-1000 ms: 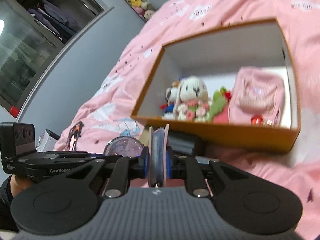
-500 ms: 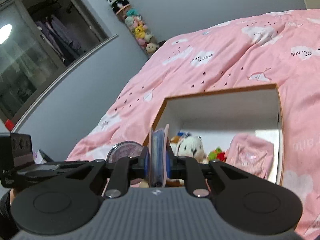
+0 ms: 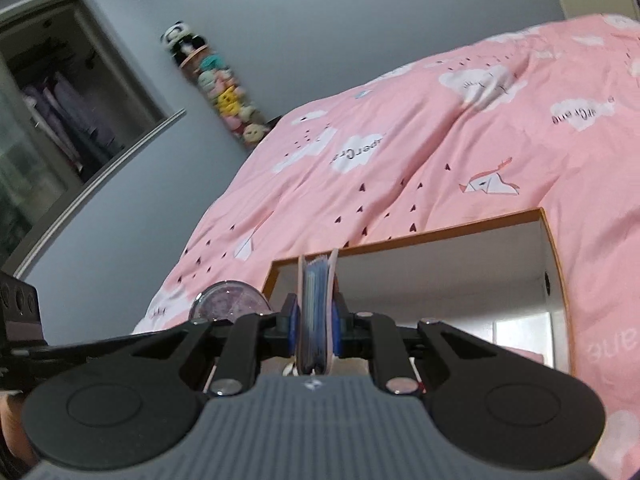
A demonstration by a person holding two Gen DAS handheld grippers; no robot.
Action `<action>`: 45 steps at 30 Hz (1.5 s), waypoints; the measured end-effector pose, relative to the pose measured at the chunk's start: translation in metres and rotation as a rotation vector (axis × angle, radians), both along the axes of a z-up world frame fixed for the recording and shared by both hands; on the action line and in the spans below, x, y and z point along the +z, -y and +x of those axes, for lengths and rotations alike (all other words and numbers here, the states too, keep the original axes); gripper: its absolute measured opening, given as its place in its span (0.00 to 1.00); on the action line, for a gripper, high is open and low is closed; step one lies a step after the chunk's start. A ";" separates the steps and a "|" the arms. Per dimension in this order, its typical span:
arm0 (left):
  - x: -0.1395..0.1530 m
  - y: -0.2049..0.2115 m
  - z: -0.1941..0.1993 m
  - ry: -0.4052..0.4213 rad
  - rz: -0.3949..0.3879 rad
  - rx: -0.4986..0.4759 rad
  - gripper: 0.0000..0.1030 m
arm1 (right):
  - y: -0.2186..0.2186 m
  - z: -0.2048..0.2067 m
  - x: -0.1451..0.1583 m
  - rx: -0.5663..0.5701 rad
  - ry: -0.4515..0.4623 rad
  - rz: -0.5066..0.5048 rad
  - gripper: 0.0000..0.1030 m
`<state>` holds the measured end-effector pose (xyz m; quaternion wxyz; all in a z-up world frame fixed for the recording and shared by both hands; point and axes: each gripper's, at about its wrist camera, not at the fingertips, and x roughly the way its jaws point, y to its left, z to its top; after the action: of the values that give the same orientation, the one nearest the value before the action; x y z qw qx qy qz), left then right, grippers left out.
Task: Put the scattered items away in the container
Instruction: 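Carry the mirror and pink card over the container with both tools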
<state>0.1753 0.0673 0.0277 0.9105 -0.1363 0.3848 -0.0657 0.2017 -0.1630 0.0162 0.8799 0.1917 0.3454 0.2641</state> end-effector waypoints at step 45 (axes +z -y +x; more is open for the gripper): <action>-0.065 0.021 0.084 -0.201 0.219 -0.031 0.14 | -0.045 0.051 -0.058 -0.027 0.018 -0.160 0.17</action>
<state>0.2589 0.0460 -0.0369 0.8756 -0.0358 0.4812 -0.0235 0.2530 -0.1180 -0.0416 0.8989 0.1230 0.3549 0.2256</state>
